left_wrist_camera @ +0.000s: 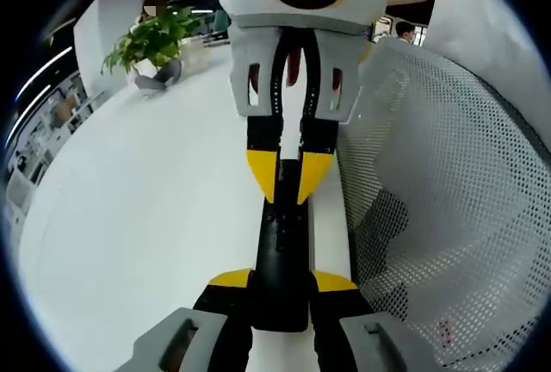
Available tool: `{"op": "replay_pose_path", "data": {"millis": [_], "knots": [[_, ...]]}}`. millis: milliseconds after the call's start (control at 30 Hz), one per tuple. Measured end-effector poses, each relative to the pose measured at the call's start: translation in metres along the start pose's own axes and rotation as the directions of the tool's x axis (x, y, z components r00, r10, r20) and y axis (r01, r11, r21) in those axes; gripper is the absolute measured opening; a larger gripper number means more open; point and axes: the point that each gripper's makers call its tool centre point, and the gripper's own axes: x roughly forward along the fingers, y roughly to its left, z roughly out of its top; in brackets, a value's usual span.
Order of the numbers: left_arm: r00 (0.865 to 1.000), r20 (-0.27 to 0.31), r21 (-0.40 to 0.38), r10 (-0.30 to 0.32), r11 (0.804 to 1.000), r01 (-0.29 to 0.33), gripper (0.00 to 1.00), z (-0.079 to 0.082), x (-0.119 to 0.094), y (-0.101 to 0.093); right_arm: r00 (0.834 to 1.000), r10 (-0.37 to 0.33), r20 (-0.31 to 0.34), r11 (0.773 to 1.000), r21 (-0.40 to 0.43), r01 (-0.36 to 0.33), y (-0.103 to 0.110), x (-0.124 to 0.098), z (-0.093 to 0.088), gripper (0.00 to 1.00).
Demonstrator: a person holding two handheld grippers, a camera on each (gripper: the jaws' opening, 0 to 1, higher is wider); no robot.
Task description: Press the specified remote control buttons in sequence, fully releasing each button before pressing the next.
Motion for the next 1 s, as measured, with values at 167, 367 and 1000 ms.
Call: {"op": "replay_pose_path", "data": {"millis": [167,367,1000], "knots": [[1.0,-0.004,-0.002,0.004,1.0,-0.004,0.25,-0.0001,0.0001,0.0001,0.999,-0.033,0.002,0.999,0.016,0.033,0.0011,0.0002,0.0018,0.06],[1.0,-0.017,0.009,-0.005,1.0,0.005,0.24,-0.0006,0.0004,0.0,0.998,-0.051,0.043,0.998,0.038,0.049,0.0,-0.0025,0.0004,0.06],[0.999,-0.034,0.01,-0.006,1.0,0.007,0.24,-0.0009,0.0004,0.0004,0.995,-0.039,-0.093,0.998,0.041,0.043,0.0014,-0.0025,-0.0068,0.08]]}}
